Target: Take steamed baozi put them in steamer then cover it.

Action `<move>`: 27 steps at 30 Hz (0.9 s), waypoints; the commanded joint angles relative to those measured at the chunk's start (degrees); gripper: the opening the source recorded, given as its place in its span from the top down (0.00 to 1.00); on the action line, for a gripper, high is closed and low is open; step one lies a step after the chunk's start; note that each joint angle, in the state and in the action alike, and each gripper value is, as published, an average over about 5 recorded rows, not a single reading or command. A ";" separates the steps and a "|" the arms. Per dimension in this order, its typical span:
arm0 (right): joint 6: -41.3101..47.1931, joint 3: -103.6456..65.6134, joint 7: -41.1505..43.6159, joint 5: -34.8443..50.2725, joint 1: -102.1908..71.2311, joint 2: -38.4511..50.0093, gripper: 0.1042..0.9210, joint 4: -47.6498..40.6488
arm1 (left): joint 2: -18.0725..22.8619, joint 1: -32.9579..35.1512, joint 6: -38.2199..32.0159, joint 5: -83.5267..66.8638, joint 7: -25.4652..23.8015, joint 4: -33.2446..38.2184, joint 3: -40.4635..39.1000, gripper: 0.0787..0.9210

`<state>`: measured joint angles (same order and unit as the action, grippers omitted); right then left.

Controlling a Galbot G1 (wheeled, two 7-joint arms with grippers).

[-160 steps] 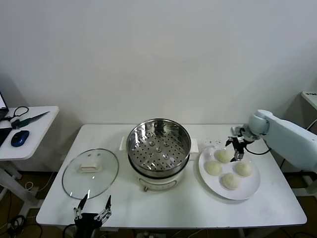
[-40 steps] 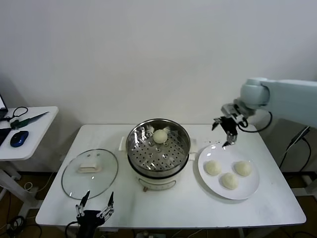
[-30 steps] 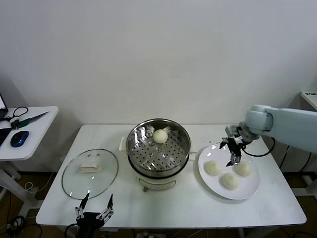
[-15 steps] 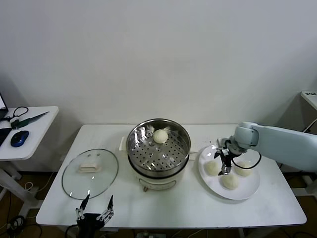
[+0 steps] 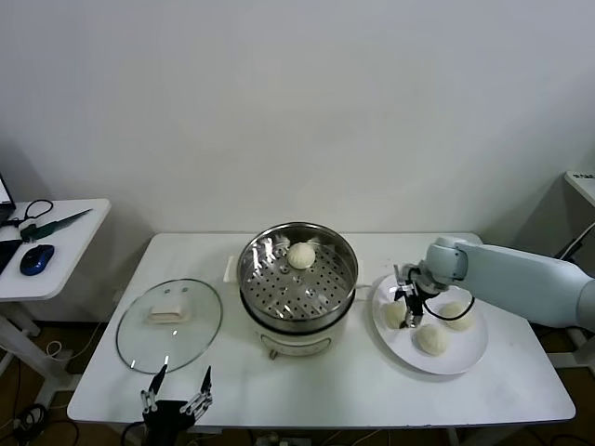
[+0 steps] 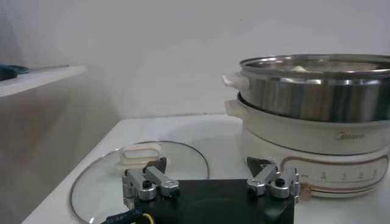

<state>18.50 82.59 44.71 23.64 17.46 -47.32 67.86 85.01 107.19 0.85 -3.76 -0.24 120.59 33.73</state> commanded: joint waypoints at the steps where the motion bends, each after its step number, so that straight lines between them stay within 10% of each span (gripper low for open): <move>1: 0.31 -0.91 0.67 -0.34 0.30 -0.40 0.33 -0.66 | 0.08 0.11 -0.02 0.04 0.01 0.25 -0.01 0.12; 17: -4.07 23.65 11.92 23.45 50.19 -6.70 0.28 10.09 | 0.19 0.31 0.43 0.36 0.02 1.37 -0.28 0.12; 27: 2.20 13.12 4.43 34.11 45.05 -22.69 0.24 14.70 | 0.17 0.25 1.03 0.51 0.01 2.33 -0.57 0.12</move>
<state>17.68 98.27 51.98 46.76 56.85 -57.90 78.46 85.18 107.42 1.89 -3.25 -0.21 122.81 33.15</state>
